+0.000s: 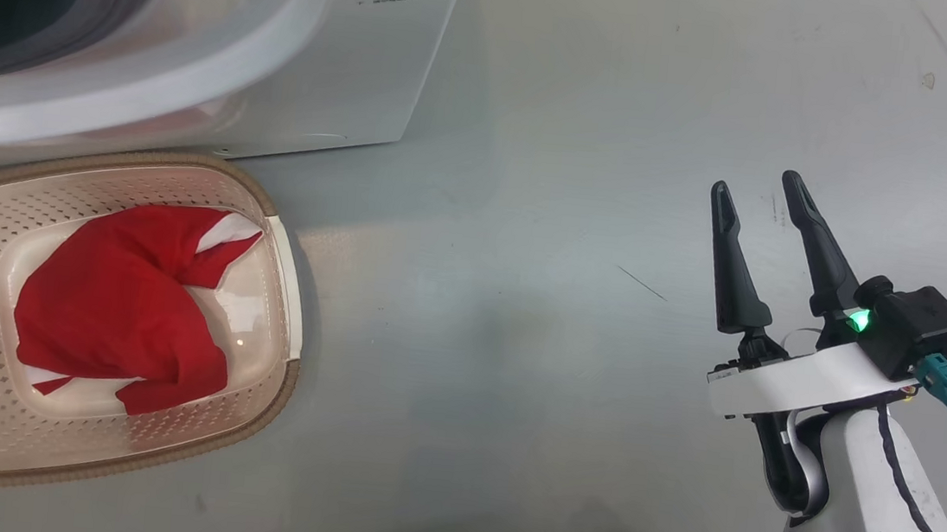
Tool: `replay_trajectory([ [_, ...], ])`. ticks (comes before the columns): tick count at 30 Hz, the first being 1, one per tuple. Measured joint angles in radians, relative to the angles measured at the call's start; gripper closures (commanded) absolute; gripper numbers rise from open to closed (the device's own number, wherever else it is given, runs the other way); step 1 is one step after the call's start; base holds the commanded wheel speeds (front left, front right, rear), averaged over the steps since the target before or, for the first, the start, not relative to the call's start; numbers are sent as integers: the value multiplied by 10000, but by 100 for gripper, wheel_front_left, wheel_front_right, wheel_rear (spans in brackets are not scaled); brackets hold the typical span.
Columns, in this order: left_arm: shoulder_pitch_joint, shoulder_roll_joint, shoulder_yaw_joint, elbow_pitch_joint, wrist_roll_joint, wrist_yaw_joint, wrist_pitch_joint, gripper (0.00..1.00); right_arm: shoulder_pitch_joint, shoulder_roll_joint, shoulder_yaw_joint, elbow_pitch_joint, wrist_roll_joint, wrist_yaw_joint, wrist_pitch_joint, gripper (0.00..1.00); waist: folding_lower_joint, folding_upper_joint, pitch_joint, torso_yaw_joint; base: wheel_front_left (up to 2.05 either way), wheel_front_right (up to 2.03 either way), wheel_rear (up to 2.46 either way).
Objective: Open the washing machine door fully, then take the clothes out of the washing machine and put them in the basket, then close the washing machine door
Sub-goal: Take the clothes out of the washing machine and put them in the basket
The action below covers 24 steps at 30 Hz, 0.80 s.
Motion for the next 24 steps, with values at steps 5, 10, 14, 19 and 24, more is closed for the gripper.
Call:
replay_trajectory([
  [5,0,-65,-6,201,-6,61,-291,100,-16,4,-31,117,0,0,0,0,0,0,-97,33,0,0,0],
  [10,1,-192,4,280,-27,148,-809,100,-15,6,-40,245,0,0,0,0,0,0,-298,89,0,0,0],
  [14,2,-362,21,316,-274,180,-1333,100,-14,6,-127,299,-8,0,0,0,0,0,-494,154,0,0,0],
  [19,33,-673,81,416,-410,286,-2107,100,6,-19,-259,380,-46,0,0,0,0,0,-808,275,0,0,0],
  [24,279,-920,84,485,-560,288,-2940,100,52,-48,-332,477,-67,0,0,0,0,0,-1184,435,0,0,0],
])
